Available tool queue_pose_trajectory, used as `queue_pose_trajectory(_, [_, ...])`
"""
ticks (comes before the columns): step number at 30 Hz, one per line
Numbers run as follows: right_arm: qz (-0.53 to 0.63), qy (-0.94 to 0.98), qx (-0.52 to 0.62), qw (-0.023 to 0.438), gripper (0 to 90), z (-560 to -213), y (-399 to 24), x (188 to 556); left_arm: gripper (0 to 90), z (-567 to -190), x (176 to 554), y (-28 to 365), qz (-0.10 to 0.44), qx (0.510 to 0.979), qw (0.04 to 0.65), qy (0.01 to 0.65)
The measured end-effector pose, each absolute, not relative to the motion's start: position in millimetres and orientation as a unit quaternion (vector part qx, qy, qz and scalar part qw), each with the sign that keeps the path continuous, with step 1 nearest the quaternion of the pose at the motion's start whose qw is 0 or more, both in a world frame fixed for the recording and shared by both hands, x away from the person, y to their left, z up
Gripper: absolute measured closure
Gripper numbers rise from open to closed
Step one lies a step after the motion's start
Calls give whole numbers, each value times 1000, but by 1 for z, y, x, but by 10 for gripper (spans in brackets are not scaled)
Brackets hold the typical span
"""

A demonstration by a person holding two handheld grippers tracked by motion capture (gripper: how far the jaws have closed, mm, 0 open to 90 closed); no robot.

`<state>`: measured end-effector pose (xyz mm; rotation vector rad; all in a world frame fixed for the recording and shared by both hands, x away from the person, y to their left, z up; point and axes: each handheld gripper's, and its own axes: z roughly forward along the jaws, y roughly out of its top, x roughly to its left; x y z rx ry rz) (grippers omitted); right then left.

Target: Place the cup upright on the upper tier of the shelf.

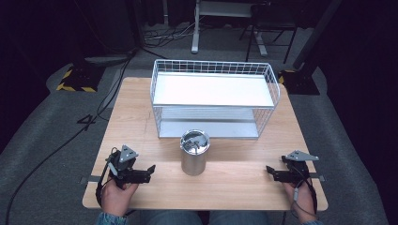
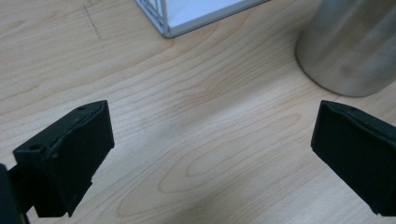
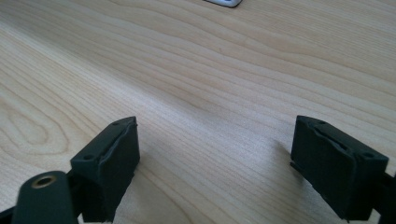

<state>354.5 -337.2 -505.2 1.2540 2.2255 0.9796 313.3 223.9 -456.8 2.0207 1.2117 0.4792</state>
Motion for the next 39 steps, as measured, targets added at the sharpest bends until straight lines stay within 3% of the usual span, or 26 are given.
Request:
queue_pose_trajectory(22, [350, 797, 449, 202, 160, -505, -337, 355, 0, -417, 307, 193, 169, 784, 426, 418])
queue_pose_trajectory(39, [350, 796, 450, 202, 160, -505, -337, 354, 0, -414, 309, 162, 145, 784, 476, 372])
